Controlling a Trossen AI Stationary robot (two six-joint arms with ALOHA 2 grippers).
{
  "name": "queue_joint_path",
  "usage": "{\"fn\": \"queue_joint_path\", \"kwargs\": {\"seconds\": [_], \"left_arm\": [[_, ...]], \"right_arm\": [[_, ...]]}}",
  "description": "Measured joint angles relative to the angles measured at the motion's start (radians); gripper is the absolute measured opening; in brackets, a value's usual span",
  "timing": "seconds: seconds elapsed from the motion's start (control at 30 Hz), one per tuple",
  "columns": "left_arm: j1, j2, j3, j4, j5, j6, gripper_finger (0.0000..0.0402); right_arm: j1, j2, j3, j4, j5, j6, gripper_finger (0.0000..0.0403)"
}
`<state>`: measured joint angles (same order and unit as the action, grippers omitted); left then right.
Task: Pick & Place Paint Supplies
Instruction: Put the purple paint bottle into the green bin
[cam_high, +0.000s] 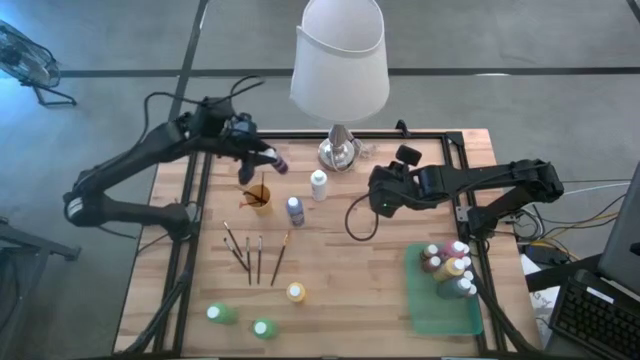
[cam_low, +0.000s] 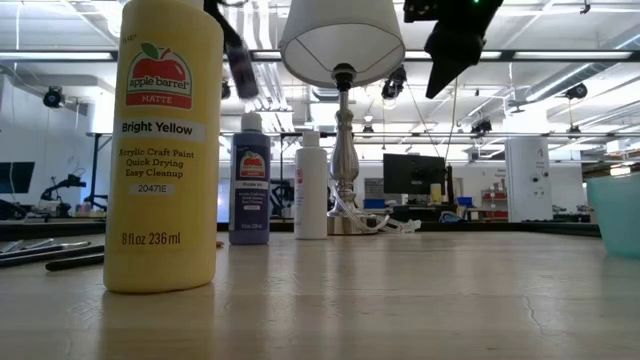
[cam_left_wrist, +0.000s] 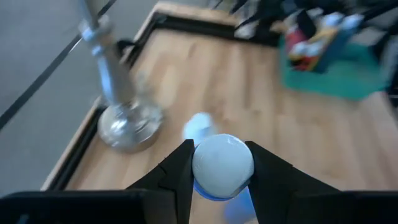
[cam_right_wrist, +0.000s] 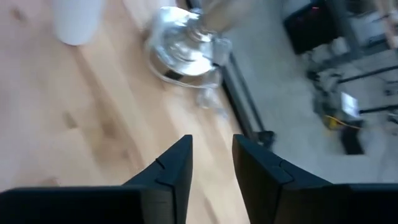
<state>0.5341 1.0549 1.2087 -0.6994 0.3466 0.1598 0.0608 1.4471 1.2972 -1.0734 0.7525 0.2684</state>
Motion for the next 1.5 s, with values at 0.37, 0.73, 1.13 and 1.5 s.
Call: {"fn": "queue_joint_path", "kwargs": {"seconds": [0.37, 0.73, 1.13, 1.5], "left_arm": [[-0.252, -0.051, -0.001, 0.066, 0.012, -0.084, 0.0124], [-0.487, 0.079, -0.002, 0.226, -0.123, -0.067, 0.0124], [-0.556, 0.268, -0.003, 0.384, -0.141, -0.066, 0.0124], [-0.589, 0.406, 0.102, 0.458, -0.155, -0.055, 0.0124]], "right_arm": [[0.146, -0.008, 0.000, 0.254, -0.158, -0.136, 0.0154], [0.341, -0.014, -0.058, 0.569, -0.235, -0.114, 0.0186], [0.393, -0.039, -0.224, 0.804, -0.134, -0.054, 0.0206], [0.391, -0.058, -0.360, 1.058, -0.121, -0.037, 0.0222]]}}
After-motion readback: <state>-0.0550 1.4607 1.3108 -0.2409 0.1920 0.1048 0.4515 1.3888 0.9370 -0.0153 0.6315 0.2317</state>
